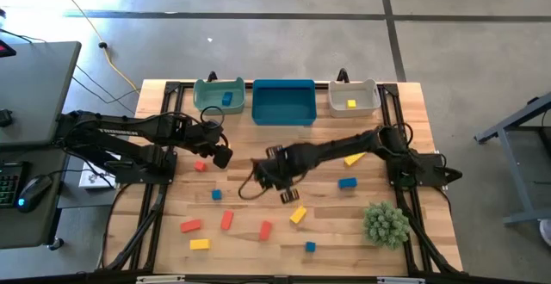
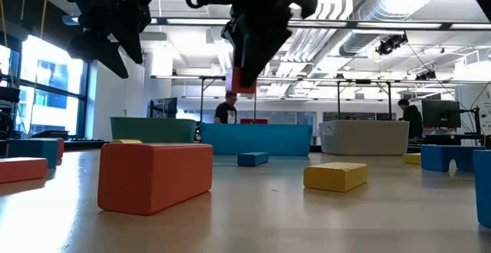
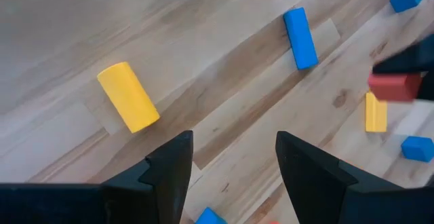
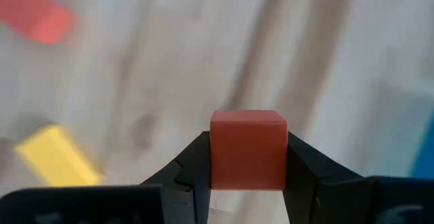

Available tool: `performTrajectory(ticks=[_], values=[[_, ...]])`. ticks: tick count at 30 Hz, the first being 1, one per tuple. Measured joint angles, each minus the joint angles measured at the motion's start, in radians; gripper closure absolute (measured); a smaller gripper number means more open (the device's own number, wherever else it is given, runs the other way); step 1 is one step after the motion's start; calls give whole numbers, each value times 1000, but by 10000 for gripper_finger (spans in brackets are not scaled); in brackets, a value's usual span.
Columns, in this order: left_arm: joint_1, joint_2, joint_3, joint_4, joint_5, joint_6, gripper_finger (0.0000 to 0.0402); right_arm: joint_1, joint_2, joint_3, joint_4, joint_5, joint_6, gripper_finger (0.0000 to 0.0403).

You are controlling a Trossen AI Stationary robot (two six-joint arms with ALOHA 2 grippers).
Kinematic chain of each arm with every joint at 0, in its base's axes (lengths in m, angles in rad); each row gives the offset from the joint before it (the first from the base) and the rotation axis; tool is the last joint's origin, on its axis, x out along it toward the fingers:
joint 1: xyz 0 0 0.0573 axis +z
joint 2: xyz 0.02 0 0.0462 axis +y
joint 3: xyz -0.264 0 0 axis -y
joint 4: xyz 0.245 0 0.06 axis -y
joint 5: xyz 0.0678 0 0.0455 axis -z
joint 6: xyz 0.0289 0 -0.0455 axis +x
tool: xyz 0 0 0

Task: Sort & place blocks by color
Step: Put the orange block into the blue bin

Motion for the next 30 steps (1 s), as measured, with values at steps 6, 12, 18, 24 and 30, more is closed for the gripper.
performTrajectory(ticks=[6,12,18,24,30], values=[[0,0,0,0,-53,13,202,-123,-27,0,8,47,-81,297],[4,0,0,-8,-186,75,202,-259,-31,0,53,41,-121,297],[39,0,0,-7,-269,116,202,-389,-31,0,64,28,-149,297],[104,0,0,-6,-308,165,202,-509,-31,0,117,-21,-138,297],[201,0,0,-2,-302,196,202,-615,-31,0,189,-57,-78,297]])
